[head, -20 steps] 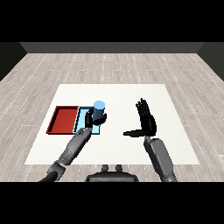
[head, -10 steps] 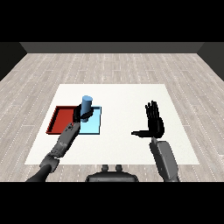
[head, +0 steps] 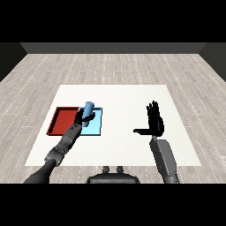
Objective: Pick the blue can and put it in the blue box
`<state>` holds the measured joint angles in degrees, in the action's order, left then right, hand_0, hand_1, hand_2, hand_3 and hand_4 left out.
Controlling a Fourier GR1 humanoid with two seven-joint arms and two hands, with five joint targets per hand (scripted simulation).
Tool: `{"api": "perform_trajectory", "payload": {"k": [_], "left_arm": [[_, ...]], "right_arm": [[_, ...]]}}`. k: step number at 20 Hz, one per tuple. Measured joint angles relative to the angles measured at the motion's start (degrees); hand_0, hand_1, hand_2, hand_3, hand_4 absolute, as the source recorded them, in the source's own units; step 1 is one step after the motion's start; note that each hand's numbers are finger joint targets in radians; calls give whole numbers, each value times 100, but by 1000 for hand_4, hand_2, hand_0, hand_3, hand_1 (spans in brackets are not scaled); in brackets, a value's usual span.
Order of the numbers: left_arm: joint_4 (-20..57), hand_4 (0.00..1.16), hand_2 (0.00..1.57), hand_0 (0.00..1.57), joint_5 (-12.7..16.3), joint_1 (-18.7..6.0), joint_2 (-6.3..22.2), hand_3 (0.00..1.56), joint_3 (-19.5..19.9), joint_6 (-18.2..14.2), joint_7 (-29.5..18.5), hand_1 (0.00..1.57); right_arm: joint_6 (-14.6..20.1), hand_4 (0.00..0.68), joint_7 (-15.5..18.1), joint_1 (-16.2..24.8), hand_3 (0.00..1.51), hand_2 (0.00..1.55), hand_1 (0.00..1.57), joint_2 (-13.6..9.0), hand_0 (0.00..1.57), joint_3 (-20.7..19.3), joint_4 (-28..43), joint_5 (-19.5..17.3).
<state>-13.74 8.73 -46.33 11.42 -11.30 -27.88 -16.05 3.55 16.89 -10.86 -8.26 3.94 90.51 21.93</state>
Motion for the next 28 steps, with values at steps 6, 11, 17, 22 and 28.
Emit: {"api": "perform_trajectory", "payload": {"k": [6,11,17,22,28], "left_arm": [[675,510,1089,1093,193,-58,-262,958,372,-100,31,1093],[1071,0,0,0,72,-304,-223,0,344,6,466,0],[1109,0,0,0,-20,-219,-196,0,349,-451,385,0],[666,0,0,0,226,-142,-185,0,668,-785,-247,0],[-738,0,0,0,571,-129,-212,0,940,66,-1829,0]], "right_arm": [[-31,0,-95,-21,0,0,0,-68,0,-169,-80,77],[-110,0,-194,-48,0,0,0,-111,0,-308,39,237],[-215,0,-116,71,0,0,0,-142,0,-306,142,151],[-169,0,-153,-31,0,0,0,-80,0,-262,167,79],[-206,0,-173,26,0,0,0,-161,0,-179,185,-63]]}}
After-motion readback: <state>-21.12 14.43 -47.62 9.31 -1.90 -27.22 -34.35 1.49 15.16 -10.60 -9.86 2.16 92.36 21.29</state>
